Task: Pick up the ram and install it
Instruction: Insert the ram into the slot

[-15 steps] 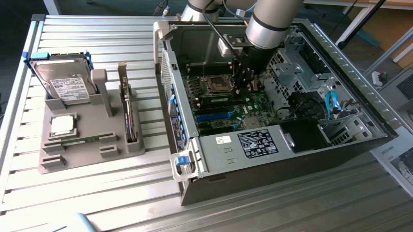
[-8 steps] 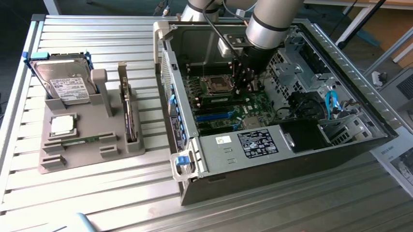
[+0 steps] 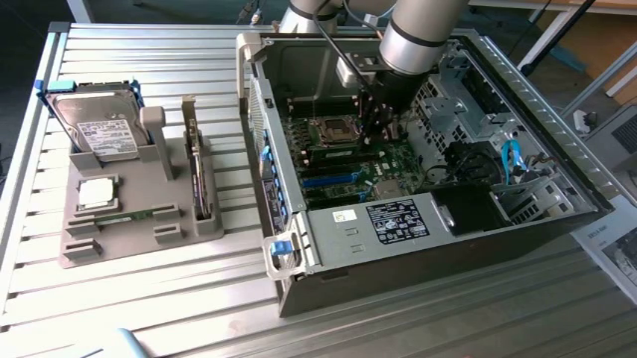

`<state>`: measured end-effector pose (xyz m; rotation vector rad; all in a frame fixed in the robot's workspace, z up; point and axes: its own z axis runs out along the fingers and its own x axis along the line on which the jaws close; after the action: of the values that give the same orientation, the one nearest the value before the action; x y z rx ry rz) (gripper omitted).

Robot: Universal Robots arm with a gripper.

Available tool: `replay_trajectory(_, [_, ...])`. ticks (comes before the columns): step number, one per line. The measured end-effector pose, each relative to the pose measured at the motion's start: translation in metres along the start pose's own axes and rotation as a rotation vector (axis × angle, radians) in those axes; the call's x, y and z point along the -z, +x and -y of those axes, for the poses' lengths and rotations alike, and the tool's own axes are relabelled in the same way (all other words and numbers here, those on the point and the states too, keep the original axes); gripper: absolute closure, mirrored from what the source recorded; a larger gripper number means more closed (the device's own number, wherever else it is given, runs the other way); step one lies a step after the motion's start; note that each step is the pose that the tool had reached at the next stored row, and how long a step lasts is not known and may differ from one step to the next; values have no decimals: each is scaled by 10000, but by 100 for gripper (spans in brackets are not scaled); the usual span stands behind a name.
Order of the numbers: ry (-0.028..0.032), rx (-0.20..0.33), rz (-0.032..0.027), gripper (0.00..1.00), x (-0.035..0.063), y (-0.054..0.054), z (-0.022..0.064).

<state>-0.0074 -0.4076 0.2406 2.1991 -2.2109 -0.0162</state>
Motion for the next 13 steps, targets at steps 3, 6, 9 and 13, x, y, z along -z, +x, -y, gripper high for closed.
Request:
replay_trajectory(3, [1, 1, 3, 88, 4, 0, 0])
replay_trajectory(6, [19, 0, 0, 88, 4, 0, -12])
replay_trajectory(9, [22, -13, 0, 88, 4, 0, -13])
replay_trajectory(13, [21, -119, 2, 88, 4, 0, -13])
